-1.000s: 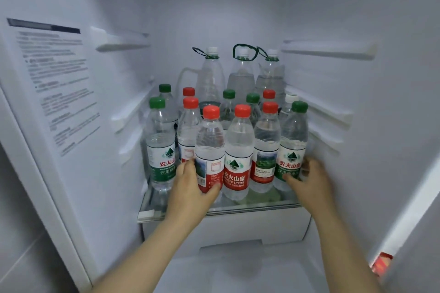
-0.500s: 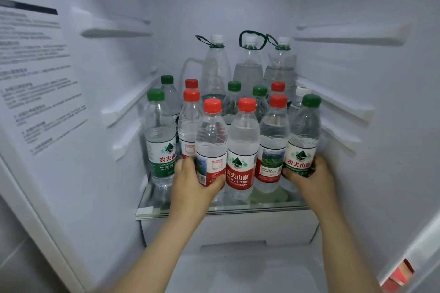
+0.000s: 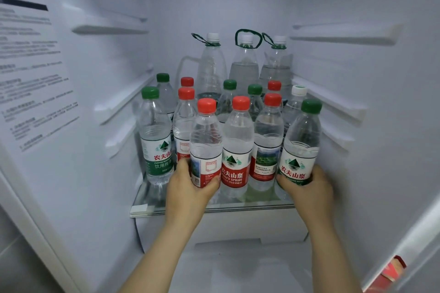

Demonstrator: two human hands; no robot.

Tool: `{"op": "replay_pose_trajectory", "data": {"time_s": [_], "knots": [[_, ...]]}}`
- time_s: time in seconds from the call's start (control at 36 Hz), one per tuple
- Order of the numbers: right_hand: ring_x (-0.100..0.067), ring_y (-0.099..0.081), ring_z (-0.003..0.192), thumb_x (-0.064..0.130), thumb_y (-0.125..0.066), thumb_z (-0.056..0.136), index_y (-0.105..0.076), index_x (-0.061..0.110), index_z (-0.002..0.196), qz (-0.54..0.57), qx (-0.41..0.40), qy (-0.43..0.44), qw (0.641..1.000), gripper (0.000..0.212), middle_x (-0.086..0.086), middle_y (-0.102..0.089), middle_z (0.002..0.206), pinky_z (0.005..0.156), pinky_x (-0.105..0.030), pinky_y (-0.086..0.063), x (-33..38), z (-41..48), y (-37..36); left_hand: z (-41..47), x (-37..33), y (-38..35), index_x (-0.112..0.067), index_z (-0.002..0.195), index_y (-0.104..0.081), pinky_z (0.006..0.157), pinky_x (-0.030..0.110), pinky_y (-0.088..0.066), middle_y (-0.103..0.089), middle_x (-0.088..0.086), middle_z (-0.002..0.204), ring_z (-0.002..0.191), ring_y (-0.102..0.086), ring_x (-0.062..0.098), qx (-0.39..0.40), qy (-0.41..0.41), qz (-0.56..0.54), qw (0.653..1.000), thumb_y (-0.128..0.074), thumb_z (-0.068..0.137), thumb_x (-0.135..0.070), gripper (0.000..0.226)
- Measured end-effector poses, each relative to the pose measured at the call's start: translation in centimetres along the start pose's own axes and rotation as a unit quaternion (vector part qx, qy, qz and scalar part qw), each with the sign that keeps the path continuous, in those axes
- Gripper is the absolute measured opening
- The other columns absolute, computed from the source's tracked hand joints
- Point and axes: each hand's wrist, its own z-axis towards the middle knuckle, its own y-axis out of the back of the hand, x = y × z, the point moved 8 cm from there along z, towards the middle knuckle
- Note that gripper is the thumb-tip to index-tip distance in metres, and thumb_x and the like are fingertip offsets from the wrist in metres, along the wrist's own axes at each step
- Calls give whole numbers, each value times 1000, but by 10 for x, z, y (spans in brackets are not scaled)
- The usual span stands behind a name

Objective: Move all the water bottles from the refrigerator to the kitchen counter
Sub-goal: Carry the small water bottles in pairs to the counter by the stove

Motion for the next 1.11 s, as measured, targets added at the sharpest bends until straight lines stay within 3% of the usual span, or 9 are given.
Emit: {"op": "replay_pose_trajectory", "data": {"time_s": [0.14,0.25,0.36,0.53,0.67,0.75,0.86,1.03,1.11], "knots": [[-22,-62,82,22,-84,64,-57,20,97,-15,-25,-11,1000,43,3,-63,87,72,-39,-53,8,-14,3,-12,-7,6,-26,97,-50,57,0,-42,-58,-22,86,73,-56,-17,-8,12,-31,999,-83,66,-18,46],[-12,-62,80,22,-83,64,-57,26,95,9,-16,-7,1000,41,15,-63,84,67,-29,-47,25,-23,8,-25,-12,12,-35,92,-50,58,6,-45,-61,-23,89,77,-56,-20,-10,21,-64,998,-83,65,-19,46],[-3,-62,80,23,-82,65,-56,34,87,28,-6,-16,999,36,19,-65,84,67,-29,-50,36,-36,15,-38,-23,25,-33,104,-50,54,4,-41,-56,-28,89,72,-51,-29,-9,30,-98,995,-82,68,-20,50],[5,-60,78,24,-82,66,-54,37,87,36,1,-18,999,37,23,-63,82,60,-20,-45,56,-61,24,-50,-40,47,-40,93,-54,57,-1,-42,-62,-29,86,78,-57,-22,16,-2,-138,990,-83,61,-19,48],[0,-65,82,26,-83,64,-61,34,100,42,-9,-22,999,42,19,-69,87,67,-26,-53,68,-91,37,-64,-48,57,-37,99,-56,61,2,-45,-65,-37,88,82,-61,-15,55,-22,-162,985,-84,60,-16,52],[-1,-65,84,23,-84,65,-62,30,104,49,-18,-22,998,45,17,-69,91,65,-21,-52,79,-112,49,-74,-55,62,-34,98,-58,62,6,-48,-65,-35,90,80,-63,-12,80,-36,-175,981,-84,61,-12,50],[8,-64,75,22,-85,64,-63,32,97,46,-43,-27,998,41,23,-69,85,54,-8,-47,89,-140,70,-90,-63,62,-37,97,-56,60,3,-46,-67,-27,87,81,-61,-16,124,-44,-195,972,-83,63,-10,51],[6,-65,72,29,-83,60,-64,34,93,12,-97,-52,994,39,22,-70,80,60,-21,-49,99,-185,112,-115,-69,53,-30,114,-57,65,9,-52,-67,-18,102,88,-64,-8,193,-42,-220,955,-83,62,-14,60],[9,-64,70,24,-82,60,-64,33,86,8,-117,-51,992,33,28,-68,75,56,-14,-49,107,-211,136,-131,-82,46,-31,110,-57,64,5,-50,-66,-18,101,87,-63,-10,231,-53,-235,943,-82,64,-11,56]]}}
